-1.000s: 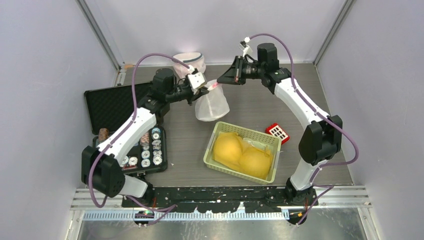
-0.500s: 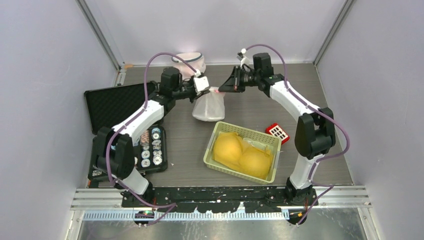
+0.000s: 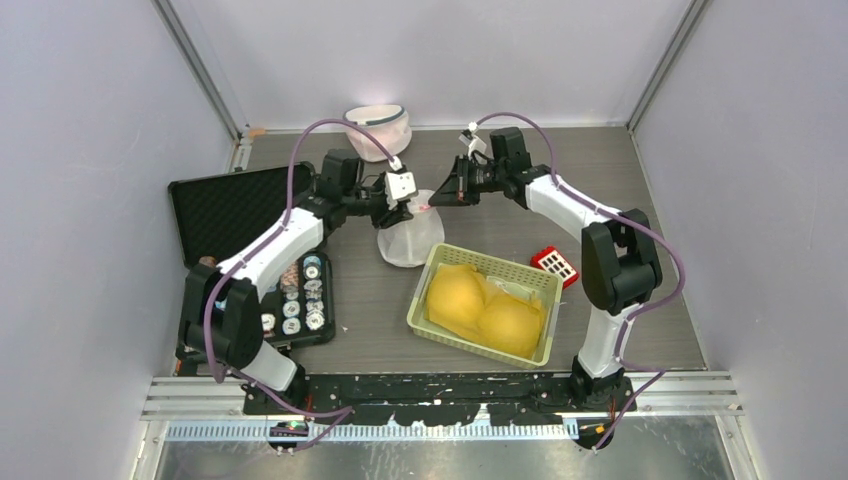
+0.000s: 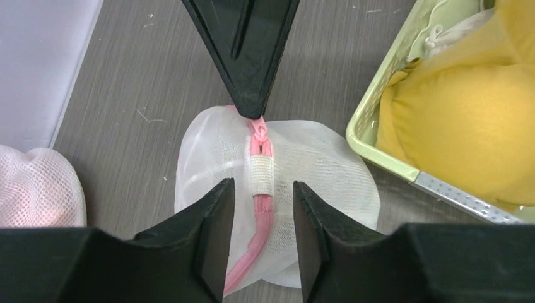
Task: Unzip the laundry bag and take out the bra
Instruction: Unzip the laundry bag at the center of the board.
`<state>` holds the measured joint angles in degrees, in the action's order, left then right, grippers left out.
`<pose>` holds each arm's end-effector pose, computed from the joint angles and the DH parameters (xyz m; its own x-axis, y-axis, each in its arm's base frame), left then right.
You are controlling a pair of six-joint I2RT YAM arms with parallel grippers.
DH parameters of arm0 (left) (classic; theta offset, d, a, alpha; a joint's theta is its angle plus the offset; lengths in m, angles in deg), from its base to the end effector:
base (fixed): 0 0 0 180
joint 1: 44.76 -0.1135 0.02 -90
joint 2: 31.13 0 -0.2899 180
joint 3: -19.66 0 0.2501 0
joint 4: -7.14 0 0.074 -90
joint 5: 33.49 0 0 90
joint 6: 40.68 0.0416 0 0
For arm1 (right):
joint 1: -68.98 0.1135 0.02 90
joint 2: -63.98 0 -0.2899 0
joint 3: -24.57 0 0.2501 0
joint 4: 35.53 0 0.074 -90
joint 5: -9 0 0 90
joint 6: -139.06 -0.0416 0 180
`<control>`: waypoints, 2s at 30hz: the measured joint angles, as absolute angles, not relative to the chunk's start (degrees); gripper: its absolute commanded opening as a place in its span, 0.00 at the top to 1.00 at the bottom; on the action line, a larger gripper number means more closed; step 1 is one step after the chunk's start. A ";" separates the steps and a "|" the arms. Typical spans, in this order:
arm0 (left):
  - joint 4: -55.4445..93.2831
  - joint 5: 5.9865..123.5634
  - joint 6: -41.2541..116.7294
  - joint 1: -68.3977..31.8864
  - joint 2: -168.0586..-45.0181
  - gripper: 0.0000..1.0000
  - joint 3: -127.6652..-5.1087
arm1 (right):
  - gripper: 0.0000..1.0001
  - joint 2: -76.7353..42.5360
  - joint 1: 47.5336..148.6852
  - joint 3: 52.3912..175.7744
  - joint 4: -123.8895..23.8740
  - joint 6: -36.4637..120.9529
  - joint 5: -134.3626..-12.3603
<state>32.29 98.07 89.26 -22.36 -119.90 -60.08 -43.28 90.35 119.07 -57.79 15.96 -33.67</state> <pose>0.3110 -0.1580 0.3050 0.1106 0.4740 -0.8736 0.9411 0.2326 0.2453 0.3927 0.1865 0.2765 -0.8888 0.0497 -0.4556 -0.3848 0.4591 0.8007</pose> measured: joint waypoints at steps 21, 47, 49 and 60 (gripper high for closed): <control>36.38 89.14 76.69 -20.48 -119.66 0.77 -61.05 | 0.99 -43.28 92.66 116.27 -53.77 13.68 -34.46; 28.92 88.37 90.64 -20.35 -118.11 0.97 -53.72 | 0.99 -43.30 87.48 116.66 -56.31 15.74 -35.31; 27.81 89.18 92.10 -20.55 -118.11 0.81 -52.72 | 0.99 -43.30 87.51 116.64 -56.40 15.91 -35.79; 40.51 94.14 93.15 -20.94 -115.29 0.54 -60.21 | 0.99 -39.24 90.72 109.80 -50.69 13.25 -37.78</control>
<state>40.51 94.14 93.15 -20.94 -115.29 -60.21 -39.24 90.72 109.80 -50.69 13.25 -37.78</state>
